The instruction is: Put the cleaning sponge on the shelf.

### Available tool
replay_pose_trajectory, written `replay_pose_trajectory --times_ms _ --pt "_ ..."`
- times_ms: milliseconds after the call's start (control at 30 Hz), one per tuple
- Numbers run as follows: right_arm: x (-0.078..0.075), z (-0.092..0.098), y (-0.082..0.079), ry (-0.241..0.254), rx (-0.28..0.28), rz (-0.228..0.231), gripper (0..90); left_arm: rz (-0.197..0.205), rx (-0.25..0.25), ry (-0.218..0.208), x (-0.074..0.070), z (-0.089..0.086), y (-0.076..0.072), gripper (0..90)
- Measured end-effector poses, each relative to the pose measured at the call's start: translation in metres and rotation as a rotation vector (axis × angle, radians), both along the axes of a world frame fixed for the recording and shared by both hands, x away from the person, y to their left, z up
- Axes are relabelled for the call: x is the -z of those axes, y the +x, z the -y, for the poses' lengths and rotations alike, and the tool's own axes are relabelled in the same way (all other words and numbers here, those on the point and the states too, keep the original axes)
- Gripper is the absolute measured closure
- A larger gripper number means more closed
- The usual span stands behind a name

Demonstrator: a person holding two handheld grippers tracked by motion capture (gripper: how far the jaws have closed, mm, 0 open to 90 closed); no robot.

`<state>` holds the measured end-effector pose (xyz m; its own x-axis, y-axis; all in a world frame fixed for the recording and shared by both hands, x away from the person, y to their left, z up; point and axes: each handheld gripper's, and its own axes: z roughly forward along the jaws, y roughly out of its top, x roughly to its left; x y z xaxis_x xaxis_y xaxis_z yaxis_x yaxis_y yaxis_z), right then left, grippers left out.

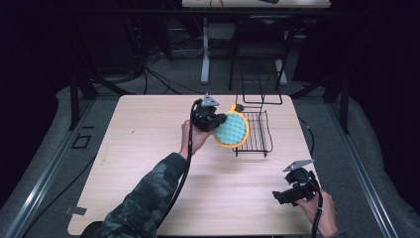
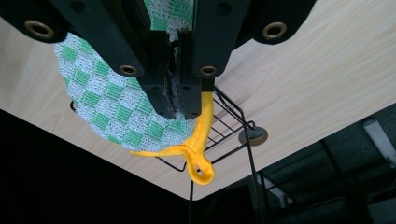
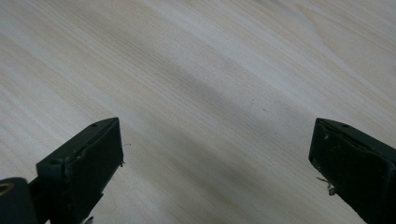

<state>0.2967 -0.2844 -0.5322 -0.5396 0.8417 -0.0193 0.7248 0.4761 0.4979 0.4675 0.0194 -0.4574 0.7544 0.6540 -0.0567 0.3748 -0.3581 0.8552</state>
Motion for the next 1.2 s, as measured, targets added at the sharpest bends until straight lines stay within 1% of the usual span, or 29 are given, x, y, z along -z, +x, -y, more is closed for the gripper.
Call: replay_pose_trajectory --times_ms 133,200,233,300,333,400,433,467,500,533,633,667,733,767,800,867,900,1000,1033,1067,1100,1133,1167,1200 --pt "0.000 0.000 0.000 -0.001 -0.002 0.004 2.4 0.000 -0.014 -0.007 0.006 0.007 0.005 87.0" --pt "0.000 0.000 0.000 -0.002 -0.004 0.010 2.4 -0.005 -0.022 -0.012 0.012 0.014 0.008 87.0" --pt "-0.001 0.000 -0.001 0.000 -0.002 0.005 2.4 -0.005 -0.024 -0.014 0.014 0.016 0.009 87.0" --pt "-0.001 -0.001 -0.001 0.000 -0.003 0.003 2.5 -0.007 -0.023 -0.016 0.015 0.018 0.010 87.0" --pt "-0.001 -0.001 -0.001 0.000 -0.003 0.003 2.5 -0.011 -0.024 -0.021 0.016 0.021 0.011 87.0" --pt "0.000 -0.001 -0.001 0.001 -0.003 0.004 2.5 -0.001 -0.027 -0.024 0.019 0.026 0.012 87.0" --pt "0.000 -0.001 -0.001 0.001 -0.005 0.006 2.5 -0.004 -0.028 -0.027 0.021 0.031 0.014 86.9" --pt "0.000 -0.001 -0.001 0.001 -0.005 0.006 2.5 -0.004 -0.028 -0.027 0.021 0.031 0.014 87.0" --pt "0.000 -0.001 -0.001 0.001 -0.006 0.006 2.5 -0.008 -0.036 -0.033 0.025 0.036 0.017 86.9" --pt "0.000 -0.001 -0.001 0.001 -0.006 0.006 2.5 -0.008 -0.036 -0.033 0.025 0.036 0.017 87.0" --pt "0.000 -0.001 -0.001 0.003 -0.007 0.004 2.5 -0.017 -0.043 -0.032 0.030 0.044 0.021 86.9" --pt "0.000 -0.001 -0.001 0.003 -0.007 0.004 2.5 -0.021 -0.046 -0.038 0.032 0.046 0.022 86.9" --pt "0.000 -0.001 -0.001 0.001 -0.011 0.006 2.5 -0.040 -0.052 -0.043 0.036 0.051 0.026 86.9" --pt "0.000 -0.001 -0.001 0.001 -0.011 0.004 2.6 -0.054 -0.060 -0.059 0.039 0.054 0.028 87.0" --pt "0.000 -0.001 -0.001 0.001 -0.011 0.004 2.6 -0.054 -0.060 -0.059 0.039 0.054 0.028 87.0" --pt "0.000 -0.001 -0.001 0.003 -0.013 0.006 2.5 -0.071 -0.063 -0.062 0.043 0.060 0.031 87.0" --pt "0.000 -0.001 -0.001 0.003 -0.013 0.006 2.6 -0.075 -0.064 -0.055 0.043 0.063 0.032 87.0" --pt "0.000 -0.001 -0.001 0.002 -0.013 0.004 2.6 -0.073 -0.067 -0.053 0.045 0.067 0.033 87.0" --pt "0.000 -0.001 -0.001 0.002 -0.013 0.003 2.6 -0.074 -0.067 -0.041 0.046 0.073 0.033 87.1" --pt "0.000 -0.001 -0.001 0.002 -0.013 0.003 2.6 -0.074 -0.067 -0.041 0.046 0.073 0.033 87.1" --pt "0.000 -0.001 -0.001 0.007 -0.013 0.001 2.6 -0.074 -0.066 -0.036 0.049 0.077 0.034 87.1" --pt "0.000 -0.001 -0.001 0.003 -0.016 0.007 2.6 -0.082 -0.063 -0.031 0.050 0.079 0.034 87.2" --pt "0.000 -0.001 -0.001 0.002 -0.017 0.007 2.6 -0.086 -0.064 -0.011 0.055 0.084 0.035 87.2" --pt "0.000 -0.001 -0.001 0.005 -0.019 0.007 2.6 -0.088 -0.068 0.000 0.057 0.086 0.036 87.3"
